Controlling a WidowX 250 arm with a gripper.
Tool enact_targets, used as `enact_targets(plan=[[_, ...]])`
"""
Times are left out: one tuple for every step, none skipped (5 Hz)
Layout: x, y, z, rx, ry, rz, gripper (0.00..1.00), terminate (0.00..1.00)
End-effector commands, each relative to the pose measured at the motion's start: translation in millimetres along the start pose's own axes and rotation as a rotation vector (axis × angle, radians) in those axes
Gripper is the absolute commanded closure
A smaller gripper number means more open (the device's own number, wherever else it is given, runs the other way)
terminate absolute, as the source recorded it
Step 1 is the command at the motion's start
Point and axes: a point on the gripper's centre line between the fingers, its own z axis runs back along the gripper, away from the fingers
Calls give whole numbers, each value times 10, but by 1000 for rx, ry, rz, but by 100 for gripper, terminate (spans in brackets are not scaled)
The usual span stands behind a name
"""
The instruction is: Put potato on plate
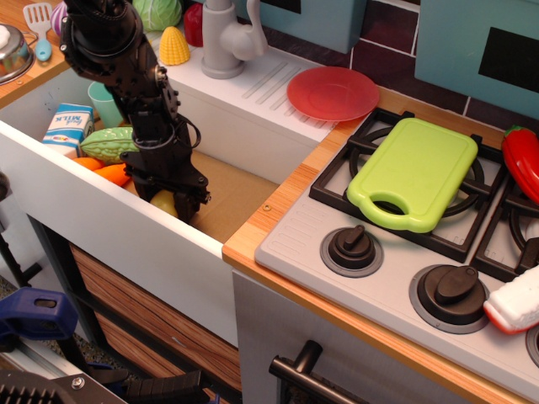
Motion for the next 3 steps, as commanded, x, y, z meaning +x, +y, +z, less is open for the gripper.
enact_targets(plan=[[653, -171, 957, 74, -167, -70, 100, 0], [1018, -526, 1322, 110, -292, -128, 100, 0], [1274, -987, 1434, 75, -339, -172, 100, 0]])
